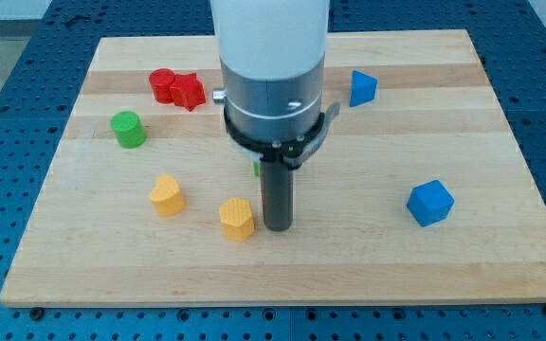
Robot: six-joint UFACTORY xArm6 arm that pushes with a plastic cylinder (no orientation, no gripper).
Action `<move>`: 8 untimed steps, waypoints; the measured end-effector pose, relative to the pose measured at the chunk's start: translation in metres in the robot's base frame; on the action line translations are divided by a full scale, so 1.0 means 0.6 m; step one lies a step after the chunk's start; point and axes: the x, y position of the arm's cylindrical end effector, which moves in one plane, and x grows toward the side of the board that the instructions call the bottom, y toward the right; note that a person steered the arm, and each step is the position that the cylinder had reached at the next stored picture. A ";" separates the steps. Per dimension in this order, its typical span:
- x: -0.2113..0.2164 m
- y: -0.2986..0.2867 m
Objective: Nudge the green star a bit left
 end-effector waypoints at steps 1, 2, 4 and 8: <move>0.013 -0.052; 0.012 -0.118; 0.013 -0.150; -0.053 0.062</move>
